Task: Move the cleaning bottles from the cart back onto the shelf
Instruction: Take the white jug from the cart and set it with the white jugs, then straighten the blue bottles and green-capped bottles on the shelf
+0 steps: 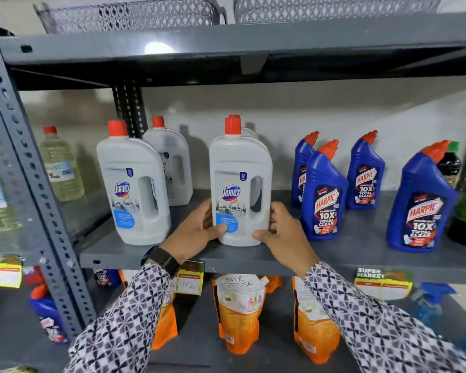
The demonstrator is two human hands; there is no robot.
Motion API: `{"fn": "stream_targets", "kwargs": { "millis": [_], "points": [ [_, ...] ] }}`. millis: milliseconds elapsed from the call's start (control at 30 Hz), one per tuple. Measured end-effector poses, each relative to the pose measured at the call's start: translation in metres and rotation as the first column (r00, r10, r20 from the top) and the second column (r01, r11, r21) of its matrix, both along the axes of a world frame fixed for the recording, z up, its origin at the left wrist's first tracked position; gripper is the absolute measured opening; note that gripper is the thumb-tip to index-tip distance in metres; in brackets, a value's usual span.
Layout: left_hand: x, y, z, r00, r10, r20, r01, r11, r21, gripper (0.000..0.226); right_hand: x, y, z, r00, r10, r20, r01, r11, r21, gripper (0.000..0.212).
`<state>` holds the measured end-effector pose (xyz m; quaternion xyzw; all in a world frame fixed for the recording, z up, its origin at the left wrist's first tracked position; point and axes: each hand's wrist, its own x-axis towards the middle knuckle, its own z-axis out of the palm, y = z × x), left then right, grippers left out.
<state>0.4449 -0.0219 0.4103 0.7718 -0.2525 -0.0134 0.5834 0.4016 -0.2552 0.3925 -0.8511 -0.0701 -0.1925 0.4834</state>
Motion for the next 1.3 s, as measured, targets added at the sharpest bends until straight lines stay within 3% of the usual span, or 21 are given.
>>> {"fn": "stream_targets", "kwargs": {
  "millis": [700, 800, 900, 933, 1000, 1067, 1167, 1233, 1300],
  "points": [
    [-0.024, 0.003, 0.004, 0.992, 0.113, 0.05, -0.118, 0.987, 0.108, 0.065, -0.014, 0.003, 0.002, 0.998, 0.06, 0.012, -0.059, 0.998, -0.011, 0.063],
    [-0.043, -0.002, 0.009, 0.944, 0.308, 0.122, -0.312, 0.95, 0.017, 0.075, -0.033, -0.009, -0.001, 0.996, -0.031, 0.086, 0.029, 0.999, 0.024, 0.065],
    [-0.075, -0.026, 0.013, 0.764, 0.576, 0.289, -0.562, 0.815, -0.139, 0.056, -0.055, -0.048, 0.0, 0.938, -0.182, 0.296, 0.175, 0.983, 0.051, 0.044],
    [-0.085, -0.041, 0.014, 0.753, 0.579, 0.312, -0.557, 0.814, -0.164, 0.046, -0.061, -0.063, 0.002, 0.897, -0.246, 0.367, 0.239, 0.969, 0.067, 0.038],
    [-0.097, -0.081, 0.013, 0.837, 0.467, 0.286, -0.448, 0.884, -0.136, 0.034, -0.063, -0.093, 0.006, 0.84, -0.357, 0.408, 0.338, 0.934, 0.12, 0.04],
    [-0.096, -0.126, 0.012, 0.927, 0.297, 0.229, -0.309, 0.951, 0.015, 0.04, -0.055, -0.118, 0.01, 0.88, -0.38, 0.285, 0.358, 0.925, 0.127, 0.061],
    [-0.079, -0.179, 0.016, 0.974, 0.202, 0.105, -0.214, 0.97, 0.117, 0.063, -0.041, -0.14, 0.019, 0.991, -0.134, -0.001, 0.132, 0.971, 0.2, 0.089],
    [-0.066, -0.196, 0.017, 0.982, 0.177, 0.061, -0.18, 0.982, 0.062, 0.056, -0.035, -0.146, 0.019, 0.999, -0.033, -0.027, 0.037, 0.984, 0.172, 0.082],
    [-0.057, -0.202, 0.015, 0.981, 0.182, 0.07, -0.186, 0.981, 0.05, 0.048, -0.032, -0.15, 0.016, 0.998, -0.067, -0.015, 0.068, 0.992, 0.104, 0.067]
  ]
}}
